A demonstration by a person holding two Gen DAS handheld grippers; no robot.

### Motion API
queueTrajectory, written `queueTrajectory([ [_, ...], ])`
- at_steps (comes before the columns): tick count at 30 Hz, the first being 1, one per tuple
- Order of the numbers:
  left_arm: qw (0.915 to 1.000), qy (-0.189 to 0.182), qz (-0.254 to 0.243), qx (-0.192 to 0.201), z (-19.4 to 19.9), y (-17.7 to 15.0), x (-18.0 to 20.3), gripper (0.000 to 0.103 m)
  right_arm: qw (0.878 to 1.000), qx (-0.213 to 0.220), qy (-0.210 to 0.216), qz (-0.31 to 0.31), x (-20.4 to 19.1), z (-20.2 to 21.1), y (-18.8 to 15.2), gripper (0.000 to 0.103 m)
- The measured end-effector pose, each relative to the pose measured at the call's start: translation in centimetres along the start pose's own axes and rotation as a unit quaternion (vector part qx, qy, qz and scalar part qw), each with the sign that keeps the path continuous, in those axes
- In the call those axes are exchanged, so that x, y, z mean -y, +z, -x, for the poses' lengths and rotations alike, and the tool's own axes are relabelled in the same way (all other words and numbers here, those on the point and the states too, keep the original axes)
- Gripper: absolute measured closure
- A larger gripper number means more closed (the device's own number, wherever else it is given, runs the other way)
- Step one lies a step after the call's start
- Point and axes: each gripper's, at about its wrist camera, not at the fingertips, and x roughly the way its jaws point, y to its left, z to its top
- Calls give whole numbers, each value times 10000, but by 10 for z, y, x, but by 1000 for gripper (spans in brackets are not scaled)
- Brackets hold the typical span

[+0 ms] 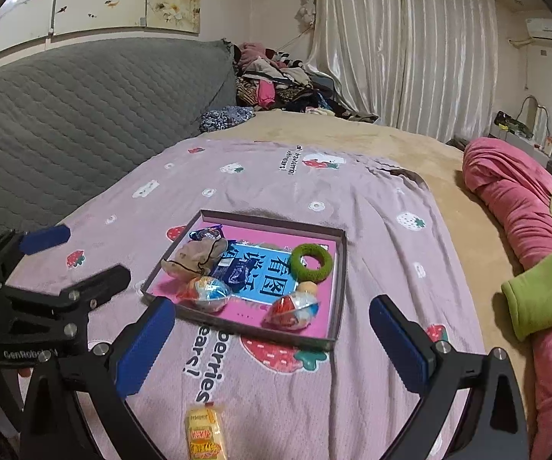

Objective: Organize objects
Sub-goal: 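Withdraw both open tools away from the tray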

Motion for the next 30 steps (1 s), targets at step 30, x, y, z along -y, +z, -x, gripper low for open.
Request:
queueTrajectory([
  [30,9994,135,300,-56,32,-101,-2,0,9997,-219,-101,-95,-25,26,-97,0],
])
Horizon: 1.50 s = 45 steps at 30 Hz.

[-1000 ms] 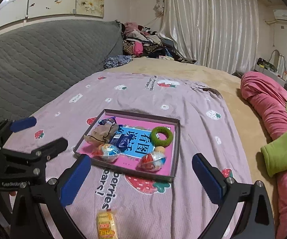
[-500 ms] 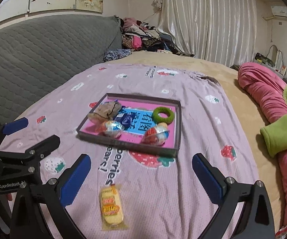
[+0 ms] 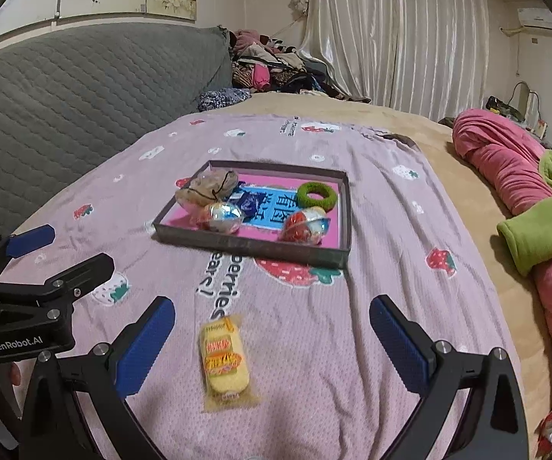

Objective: Organize objects
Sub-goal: 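Withdraw both open tools away from the tray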

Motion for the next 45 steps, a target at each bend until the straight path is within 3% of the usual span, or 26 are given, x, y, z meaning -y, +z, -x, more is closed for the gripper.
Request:
queueTrajectory([
  [6,9999,140,-60,7,5,-16,2,0,10000,-52,-23,-74,-4,1,-19,1],
  [19,9999,-65,32,-97,2,-45,-3,0,9999,-109,-88,-73,-7,5,-42,1],
  [45,9996,42,-29,-264,-21,-74,-2,0,9994,-293,-126,-95,-11,-13,-71,0],
])
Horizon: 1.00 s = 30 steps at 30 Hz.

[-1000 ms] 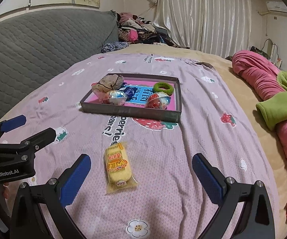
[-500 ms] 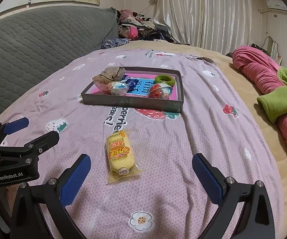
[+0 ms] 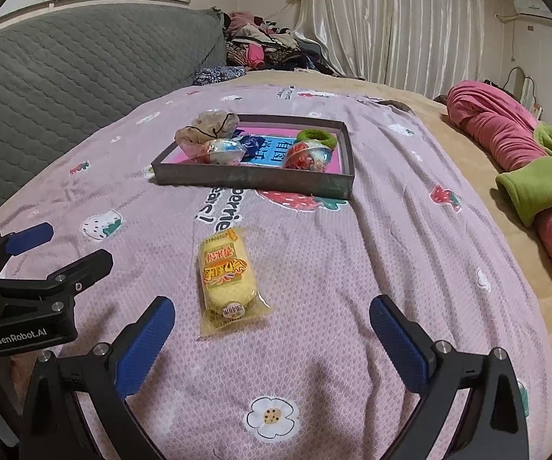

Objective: Organize objects
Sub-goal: 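Withdraw both open tools away from the tray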

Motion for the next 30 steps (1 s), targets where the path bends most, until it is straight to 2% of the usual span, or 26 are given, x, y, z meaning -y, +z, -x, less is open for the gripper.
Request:
queueTrajectory([
  [30,9999,90,98,-76,-19,-10,-9,0,10000,-50,-7,17,-3,-15,-10,0],
])
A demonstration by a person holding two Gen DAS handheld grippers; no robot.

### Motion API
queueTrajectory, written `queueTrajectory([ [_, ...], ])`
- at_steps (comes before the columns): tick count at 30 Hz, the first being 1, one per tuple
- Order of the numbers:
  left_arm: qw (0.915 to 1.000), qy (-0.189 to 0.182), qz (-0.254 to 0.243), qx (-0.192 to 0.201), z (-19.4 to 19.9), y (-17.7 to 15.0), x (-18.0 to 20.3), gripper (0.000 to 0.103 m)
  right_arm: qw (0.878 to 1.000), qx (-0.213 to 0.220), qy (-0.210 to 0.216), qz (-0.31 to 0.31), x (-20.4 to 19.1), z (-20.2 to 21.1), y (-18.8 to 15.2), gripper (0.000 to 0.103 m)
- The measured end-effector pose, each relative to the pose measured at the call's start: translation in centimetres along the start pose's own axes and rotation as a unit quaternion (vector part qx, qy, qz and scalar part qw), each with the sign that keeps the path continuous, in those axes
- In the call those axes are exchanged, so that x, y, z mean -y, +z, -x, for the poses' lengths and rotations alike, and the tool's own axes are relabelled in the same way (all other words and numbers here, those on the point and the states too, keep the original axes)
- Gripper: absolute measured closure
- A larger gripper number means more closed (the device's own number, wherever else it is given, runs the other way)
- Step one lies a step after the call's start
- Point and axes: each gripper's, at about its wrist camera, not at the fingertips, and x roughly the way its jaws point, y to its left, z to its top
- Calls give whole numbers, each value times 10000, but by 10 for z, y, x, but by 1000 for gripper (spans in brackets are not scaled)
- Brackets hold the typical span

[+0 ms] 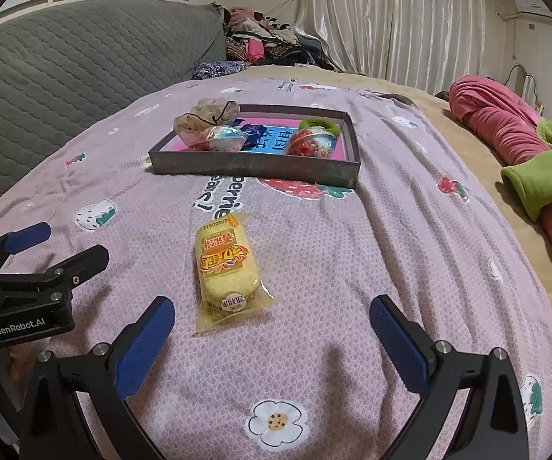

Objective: Organize objects
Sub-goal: 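Withdraw both open tools away from the tray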

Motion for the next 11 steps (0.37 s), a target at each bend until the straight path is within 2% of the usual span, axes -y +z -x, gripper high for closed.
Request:
queueTrajectory([
  [11,9999,58,-87,102,4,0,3,0,10000,7,-16,16,-1,1,0,0],
])
